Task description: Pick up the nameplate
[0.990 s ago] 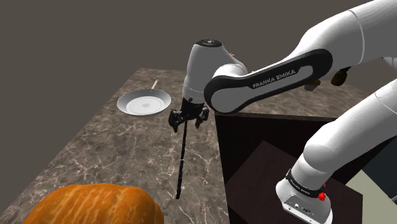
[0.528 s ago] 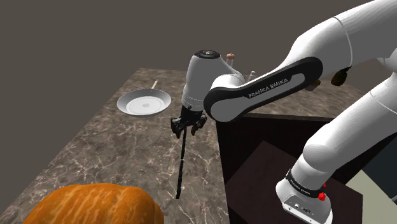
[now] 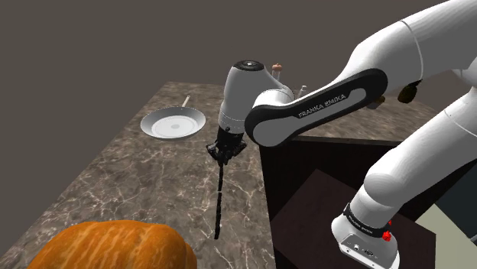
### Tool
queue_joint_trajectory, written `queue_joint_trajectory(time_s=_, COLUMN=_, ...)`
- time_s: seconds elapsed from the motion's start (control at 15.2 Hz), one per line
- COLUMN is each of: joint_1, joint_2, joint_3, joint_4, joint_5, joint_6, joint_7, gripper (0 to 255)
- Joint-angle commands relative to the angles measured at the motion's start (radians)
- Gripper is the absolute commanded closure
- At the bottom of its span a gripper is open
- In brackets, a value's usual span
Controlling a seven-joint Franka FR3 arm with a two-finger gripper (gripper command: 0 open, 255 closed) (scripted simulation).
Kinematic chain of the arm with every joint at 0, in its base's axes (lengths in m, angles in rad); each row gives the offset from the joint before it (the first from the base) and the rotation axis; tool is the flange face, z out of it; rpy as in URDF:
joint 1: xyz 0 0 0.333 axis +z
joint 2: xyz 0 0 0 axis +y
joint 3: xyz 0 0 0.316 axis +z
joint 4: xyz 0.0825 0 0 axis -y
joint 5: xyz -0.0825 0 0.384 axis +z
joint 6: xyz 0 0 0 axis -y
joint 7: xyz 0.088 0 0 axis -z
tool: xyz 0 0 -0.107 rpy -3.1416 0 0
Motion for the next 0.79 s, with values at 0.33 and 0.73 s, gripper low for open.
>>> queue_joint_trajectory(time_s=0.33, joint_1=0.011, joint_2=-0.039, joint_3=-0.023, joint_4=0.038, joint_5=0.023, joint_6=-0.072, joint_7=-0.022, gripper=255)
queue_joint_trajectory(time_s=0.73, joint_1=0.02, joint_2=-0.076, joint_3=-0.048, joint_4=0.092, joint_5=0.04, joint_6=-0.158, joint_7=-0.041, gripper=255)
